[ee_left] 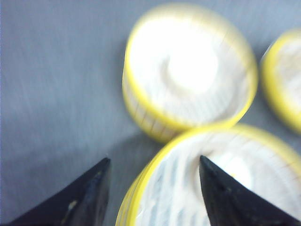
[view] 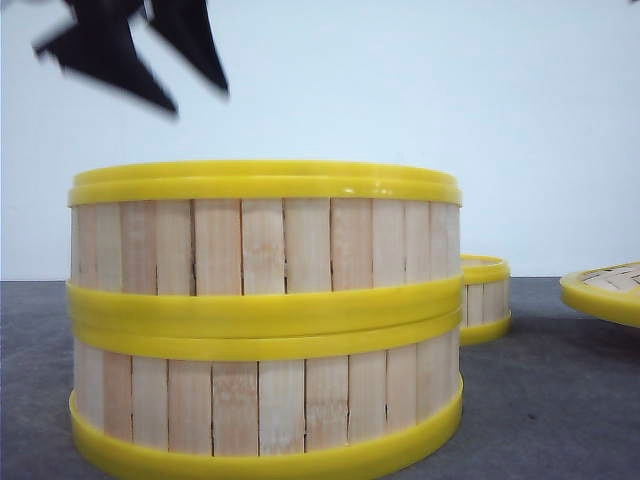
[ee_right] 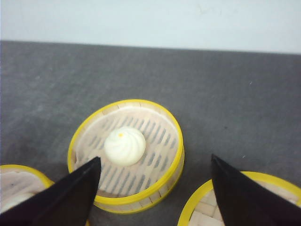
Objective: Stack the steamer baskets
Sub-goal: 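Open the left gripper and raise it away from the stack, then move the right gripper down to the rim of the remaining basket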
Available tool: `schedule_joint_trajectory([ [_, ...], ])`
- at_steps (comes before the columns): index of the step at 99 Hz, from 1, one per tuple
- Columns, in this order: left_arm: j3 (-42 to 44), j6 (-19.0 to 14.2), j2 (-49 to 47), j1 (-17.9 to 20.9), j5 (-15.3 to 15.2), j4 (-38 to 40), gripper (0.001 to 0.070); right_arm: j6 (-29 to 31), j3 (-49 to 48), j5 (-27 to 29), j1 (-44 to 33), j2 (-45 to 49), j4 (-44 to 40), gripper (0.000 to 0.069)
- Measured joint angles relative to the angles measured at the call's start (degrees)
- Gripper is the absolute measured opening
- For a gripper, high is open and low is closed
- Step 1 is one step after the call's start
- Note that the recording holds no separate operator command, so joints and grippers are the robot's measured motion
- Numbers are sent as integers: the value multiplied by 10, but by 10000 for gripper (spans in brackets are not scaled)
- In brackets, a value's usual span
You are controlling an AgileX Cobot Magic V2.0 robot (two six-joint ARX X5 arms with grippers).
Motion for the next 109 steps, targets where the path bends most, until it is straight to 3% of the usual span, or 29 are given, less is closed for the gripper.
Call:
schedule_joint_trajectory([
  [28,0,-14,-148,-9,0,-22,354,15,4,0,7,165,64,460],
  [51,-4,-18,-237,-13,-7,-89,354,15,74,2,19,310,65,460],
  [73,-93,-25,-319,-13,-12,-92,354,15,139,30,22,403,44,460],
  [97,-181,-55,-398,-13,-23,-99,354,17,158,51,25,462,36,459],
  [109,-186,-63,-406,-13,-23,-107,354,19,158,63,34,485,41,414],
])
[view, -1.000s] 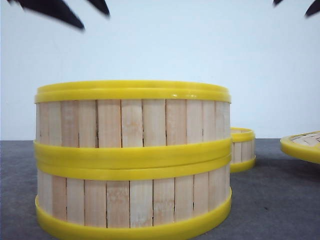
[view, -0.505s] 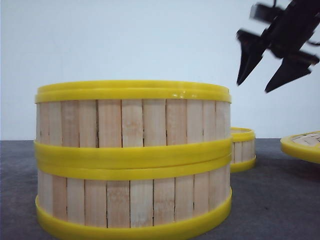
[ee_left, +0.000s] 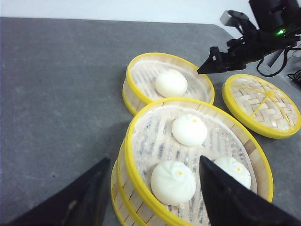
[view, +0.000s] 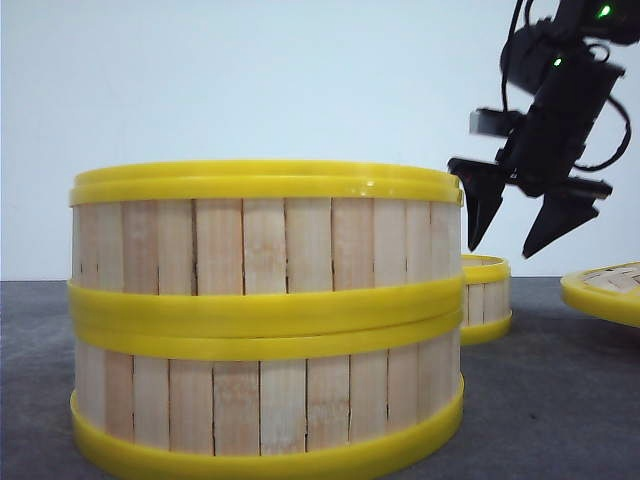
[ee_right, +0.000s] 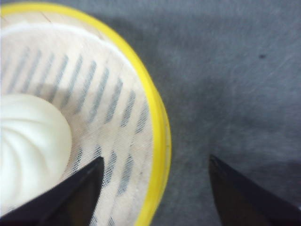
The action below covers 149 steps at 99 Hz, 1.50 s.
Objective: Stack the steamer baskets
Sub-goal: 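Move the right gripper down to the rim of the remaining basket, then grip the basket rim with the right gripper and lift it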
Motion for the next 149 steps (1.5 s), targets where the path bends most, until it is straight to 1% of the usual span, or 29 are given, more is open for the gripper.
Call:
schedule_joint_trajectory([
  [16,0,-5,-3,0,0,-9,354,5,0,10,8,21,7,389],
  [21,0,-6,-5,0,0,-9,354,6,0,13,11,27,9,368],
  [26,0,-7,-5,0,0,-9,354,9,0,14,12,33,9,324],
  [30,0,-7,-5,0,0,-9,354,10,0,17,15,35,9,276],
  [42,0,-10,-5,0,0,-10,354,11,0,41,19,36,13,87],
  [45,0,-11,-5,0,0,-10,354,17,0,44,20,36,15,61],
  [51,0,-12,-5,0,0,-10,354,20,0,46,22,36,19,38],
  [74,0,-12,-5,0,0,-10,354,27,0,53,23,35,18,31],
  [86,0,-12,-5,0,0,-11,354,30,6,52,14,16,-1,31],
  [100,0,-12,-5,0,0,-16,354,30,33,56,-4,-42,-28,31],
  [111,0,-12,-5,0,0,-22,354,25,76,53,-17,-96,-49,31],
  [119,0,-12,-5,0,0,-27,354,19,113,53,-21,-130,-83,31],
  [133,0,-12,-5,0,0,-38,354,-12,153,25,-11,-179,-157,31],
  [149,0,-12,-5,0,1,-40,354,-30,155,-15,22,-231,-200,31],
])
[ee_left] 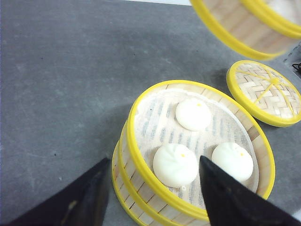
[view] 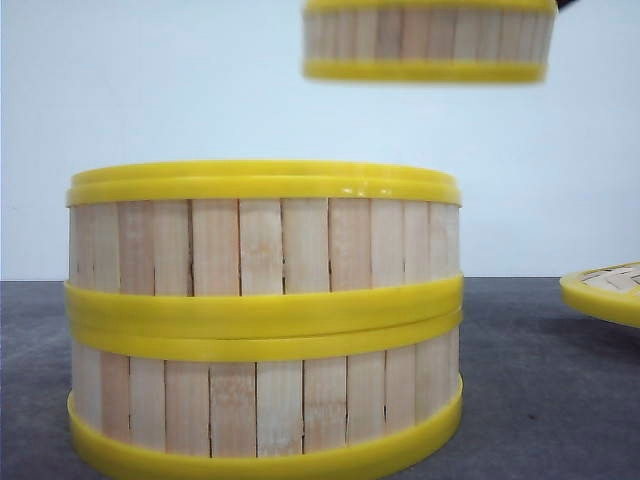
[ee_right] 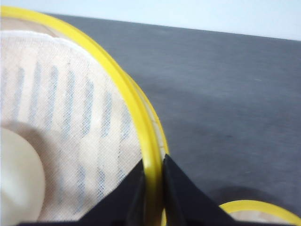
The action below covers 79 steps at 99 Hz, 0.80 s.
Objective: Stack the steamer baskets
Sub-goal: 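Grip the basket rim with the right gripper and lift it, then lower the held basket onto the two-basket stack and release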
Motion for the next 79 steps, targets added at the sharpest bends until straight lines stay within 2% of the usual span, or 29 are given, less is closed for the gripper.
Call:
schedule_joint_trajectory([
  [20,0,0,0,0,0,0,354,-7,1,-11,64,-57,-37,31],
  [39,0,0,0,0,0,0,354,-11,2,-12,128,-50,-92,31],
  [79,0,0,0,0,1,2,354,-21,-35,20,234,-3,-69,31],
])
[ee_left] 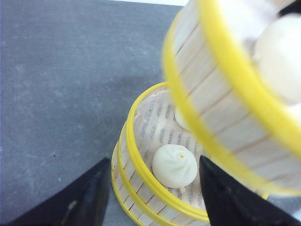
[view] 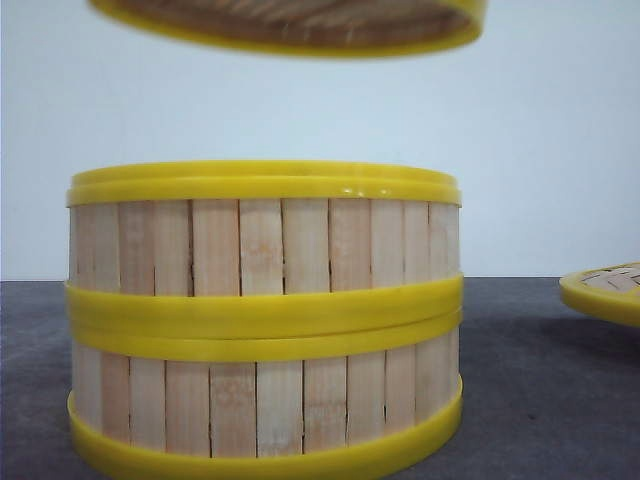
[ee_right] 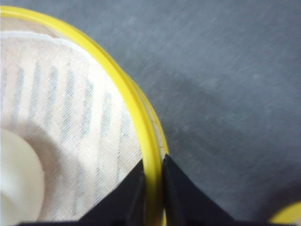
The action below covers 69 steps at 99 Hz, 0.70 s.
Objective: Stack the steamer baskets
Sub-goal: 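Lower the held basket onto the two-basket stack and release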
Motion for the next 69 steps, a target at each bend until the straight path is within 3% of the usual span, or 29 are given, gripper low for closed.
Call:
schedule_joint_trajectory([
  [69,0,4,0,0,15,-1,354,0,-22,35,20,91,15,31],
])
